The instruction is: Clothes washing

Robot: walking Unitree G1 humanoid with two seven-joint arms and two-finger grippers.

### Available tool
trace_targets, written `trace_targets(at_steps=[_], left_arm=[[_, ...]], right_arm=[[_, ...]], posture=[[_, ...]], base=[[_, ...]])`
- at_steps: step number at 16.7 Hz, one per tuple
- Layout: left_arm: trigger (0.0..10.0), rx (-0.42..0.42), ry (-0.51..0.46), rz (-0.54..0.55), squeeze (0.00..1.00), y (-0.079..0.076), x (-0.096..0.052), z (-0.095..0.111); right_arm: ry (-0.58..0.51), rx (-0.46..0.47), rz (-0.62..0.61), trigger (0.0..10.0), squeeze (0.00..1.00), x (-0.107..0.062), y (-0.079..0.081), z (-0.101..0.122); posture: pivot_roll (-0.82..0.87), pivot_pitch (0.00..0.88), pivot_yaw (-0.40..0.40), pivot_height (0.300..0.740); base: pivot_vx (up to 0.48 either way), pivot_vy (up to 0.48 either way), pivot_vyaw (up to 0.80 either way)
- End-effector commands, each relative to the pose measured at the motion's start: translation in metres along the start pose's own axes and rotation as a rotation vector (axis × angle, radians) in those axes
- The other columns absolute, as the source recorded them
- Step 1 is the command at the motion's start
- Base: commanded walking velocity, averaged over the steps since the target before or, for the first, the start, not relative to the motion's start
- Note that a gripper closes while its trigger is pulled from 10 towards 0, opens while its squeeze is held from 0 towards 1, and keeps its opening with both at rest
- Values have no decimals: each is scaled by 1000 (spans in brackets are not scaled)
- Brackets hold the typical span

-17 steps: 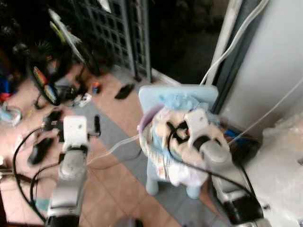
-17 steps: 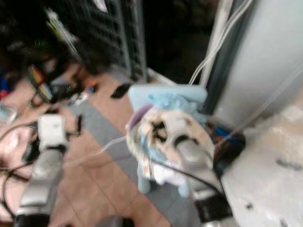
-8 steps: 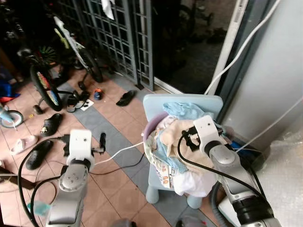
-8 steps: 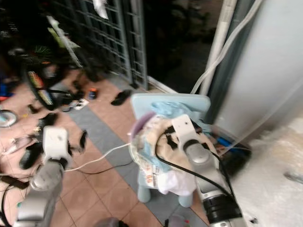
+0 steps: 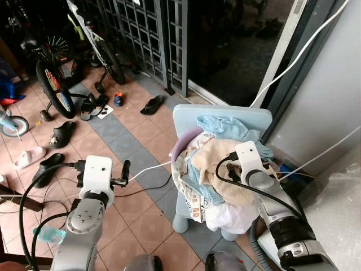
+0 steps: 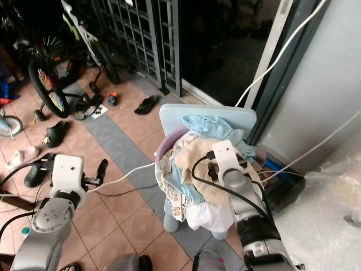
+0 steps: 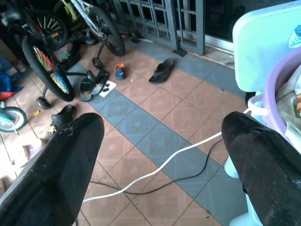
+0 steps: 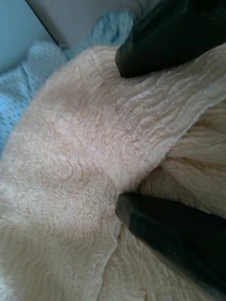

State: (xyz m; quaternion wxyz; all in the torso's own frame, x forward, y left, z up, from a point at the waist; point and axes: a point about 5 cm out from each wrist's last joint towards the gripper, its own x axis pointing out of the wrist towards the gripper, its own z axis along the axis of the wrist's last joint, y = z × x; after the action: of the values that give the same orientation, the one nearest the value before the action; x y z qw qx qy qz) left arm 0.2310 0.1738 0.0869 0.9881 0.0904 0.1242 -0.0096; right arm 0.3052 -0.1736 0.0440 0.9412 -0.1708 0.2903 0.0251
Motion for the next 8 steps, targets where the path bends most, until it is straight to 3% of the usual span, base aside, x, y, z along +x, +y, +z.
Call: trace_targets(at_steps=[1, 3, 8], left_arm=[[10000, 12, 1, 10, 0, 3, -2, 2], [10000, 9, 10, 32, 0, 6, -1, 2], [10000, 2, 10, 38, 0, 1, 2, 3]], right_arm=[[40, 11, 11, 0, 0, 1, 2, -7], [65, 23, 48, 0, 0, 0, 4, -11], [54, 55, 47, 0, 0, -4, -3, -14]], posture=[[28, 124, 45, 740], [13, 160, 38, 740], [-4, 147, 42, 740]], base=[[0, 0, 0], [0, 0, 0], [0, 0, 0]])
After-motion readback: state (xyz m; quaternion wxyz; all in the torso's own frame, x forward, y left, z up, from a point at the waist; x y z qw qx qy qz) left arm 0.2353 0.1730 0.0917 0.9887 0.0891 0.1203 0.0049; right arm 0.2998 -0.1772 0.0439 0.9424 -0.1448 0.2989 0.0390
